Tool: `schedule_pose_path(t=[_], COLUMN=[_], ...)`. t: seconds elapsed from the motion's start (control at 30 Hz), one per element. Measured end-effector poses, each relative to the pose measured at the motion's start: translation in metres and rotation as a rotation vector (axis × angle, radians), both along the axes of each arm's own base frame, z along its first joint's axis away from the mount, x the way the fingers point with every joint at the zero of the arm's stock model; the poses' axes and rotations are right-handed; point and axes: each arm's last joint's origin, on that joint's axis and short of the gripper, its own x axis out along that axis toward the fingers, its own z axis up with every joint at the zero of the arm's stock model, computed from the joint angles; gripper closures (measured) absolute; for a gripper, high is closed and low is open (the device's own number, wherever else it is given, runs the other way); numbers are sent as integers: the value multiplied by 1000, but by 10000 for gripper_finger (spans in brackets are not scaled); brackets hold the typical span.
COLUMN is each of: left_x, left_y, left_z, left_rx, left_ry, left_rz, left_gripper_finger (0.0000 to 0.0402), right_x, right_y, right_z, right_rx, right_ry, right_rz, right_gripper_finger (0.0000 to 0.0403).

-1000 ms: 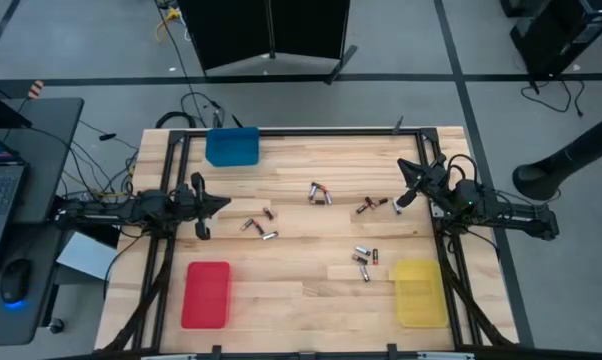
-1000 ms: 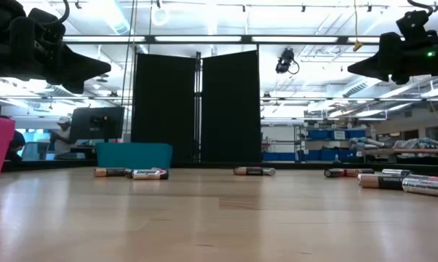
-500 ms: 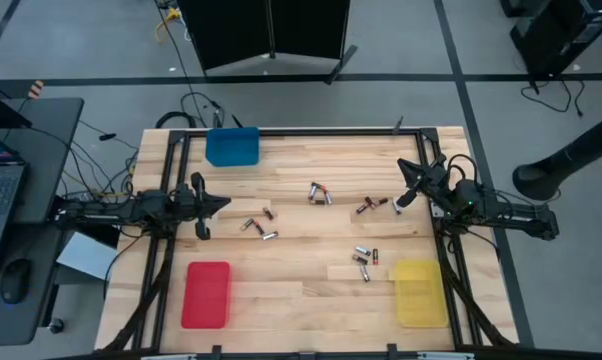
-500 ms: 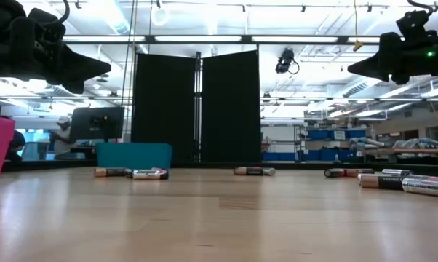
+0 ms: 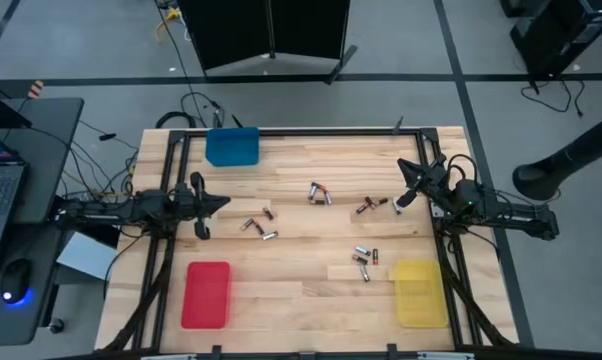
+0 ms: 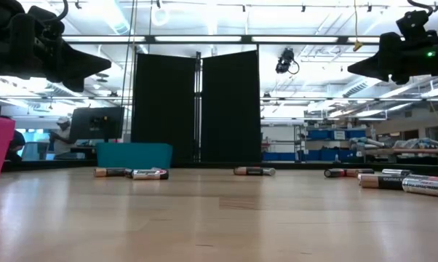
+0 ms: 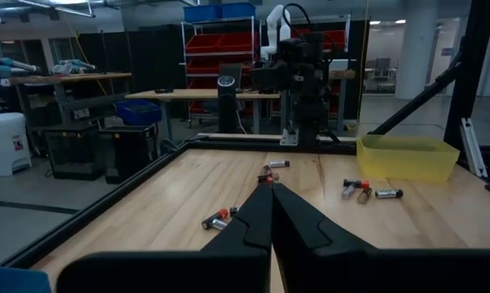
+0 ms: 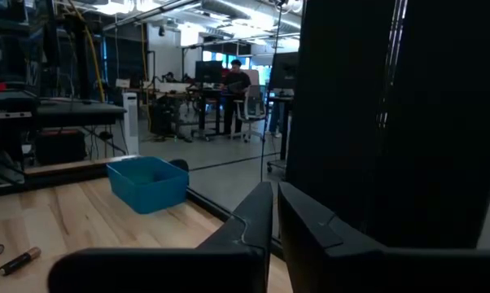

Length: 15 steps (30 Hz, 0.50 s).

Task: Sort batteries
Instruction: Put the red battery into the blue bin

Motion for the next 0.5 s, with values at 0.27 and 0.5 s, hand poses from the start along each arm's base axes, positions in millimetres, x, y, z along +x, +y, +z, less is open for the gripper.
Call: schedule_pose_path(t=[0.27,0.5], left_x=[0,0], left_y=[0,0], left_z=[1,1], left_rx=[0,0], left_ry=[-8,-9], left_rz=[0,0], left_gripper_finger=[389,389], right_x=[0,-1], right_y=[0,0], right_z=[1,6], right_rx=[-1,-6], right_ry=[-6,-63], right_rz=[0,1], right_gripper_finger=[369,368])
